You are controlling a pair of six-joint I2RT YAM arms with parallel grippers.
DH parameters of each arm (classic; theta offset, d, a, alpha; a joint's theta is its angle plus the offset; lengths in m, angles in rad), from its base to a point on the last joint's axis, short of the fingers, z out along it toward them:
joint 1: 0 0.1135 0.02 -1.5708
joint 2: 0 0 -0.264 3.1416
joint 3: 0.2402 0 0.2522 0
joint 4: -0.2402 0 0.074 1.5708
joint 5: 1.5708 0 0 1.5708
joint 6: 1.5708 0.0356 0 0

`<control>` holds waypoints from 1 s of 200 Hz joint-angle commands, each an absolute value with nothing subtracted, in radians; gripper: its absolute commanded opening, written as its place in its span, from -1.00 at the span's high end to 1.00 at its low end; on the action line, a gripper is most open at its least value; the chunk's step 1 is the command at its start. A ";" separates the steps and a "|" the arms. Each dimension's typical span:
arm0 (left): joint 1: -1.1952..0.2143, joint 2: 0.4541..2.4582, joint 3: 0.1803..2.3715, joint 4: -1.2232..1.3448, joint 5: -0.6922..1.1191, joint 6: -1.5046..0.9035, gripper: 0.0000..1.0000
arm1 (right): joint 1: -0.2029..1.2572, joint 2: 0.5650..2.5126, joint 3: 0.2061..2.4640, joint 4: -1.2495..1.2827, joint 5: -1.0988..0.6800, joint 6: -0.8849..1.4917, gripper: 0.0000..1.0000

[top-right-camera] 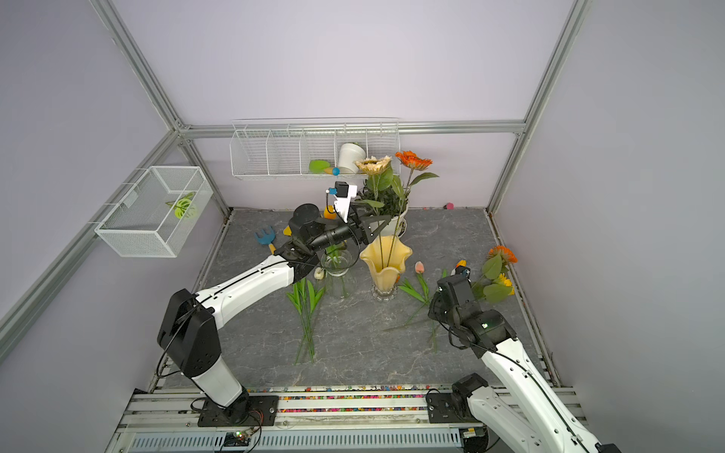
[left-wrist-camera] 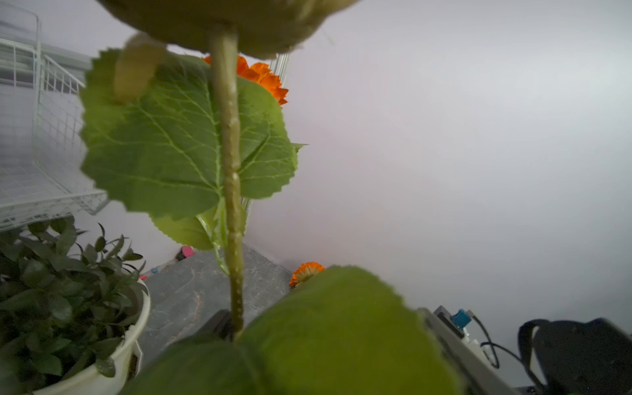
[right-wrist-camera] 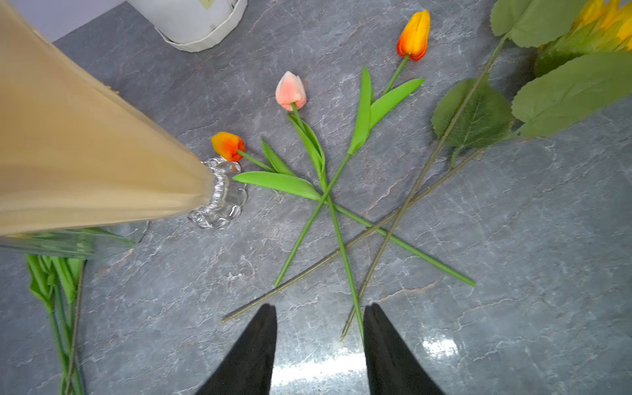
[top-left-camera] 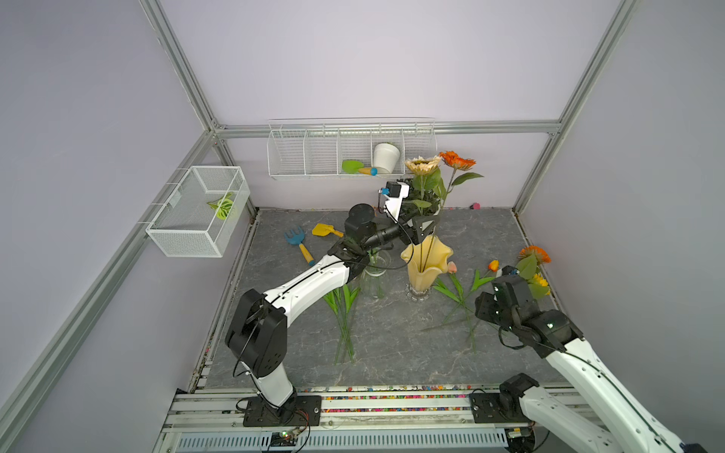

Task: Arrange the flowers in different vases according to their variety
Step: Insert the flower into the vase, then pick up the flower at the center of the board.

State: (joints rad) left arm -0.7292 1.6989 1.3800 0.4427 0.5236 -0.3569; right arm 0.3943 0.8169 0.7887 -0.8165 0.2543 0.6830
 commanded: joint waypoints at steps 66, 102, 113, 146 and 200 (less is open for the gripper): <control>-0.804 1.540 1.411 -0.058 0.353 -0.320 -1.00 | 0.020 1.097 0.819 -0.685 0.075 0.568 0.03; -0.815 1.539 1.455 -0.261 0.296 -0.321 -1.00 | -0.026 1.247 0.854 -0.614 0.068 0.553 0.09; -0.817 1.537 1.454 -0.285 0.291 -0.325 -1.00 | -0.038 1.283 0.867 -0.603 0.072 0.549 0.10; -0.820 1.588 1.500 -0.389 0.311 -0.318 -1.00 | -0.078 1.358 0.882 -0.573 0.096 0.533 0.13; -0.864 1.621 1.568 -0.492 0.352 -0.315 -1.00 | -0.142 1.451 0.894 -0.545 0.108 0.504 0.15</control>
State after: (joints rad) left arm -0.8402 1.6058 1.4986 -0.3950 0.3233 -0.3344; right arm -0.1215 1.4189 0.8730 -0.5652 0.0887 0.5308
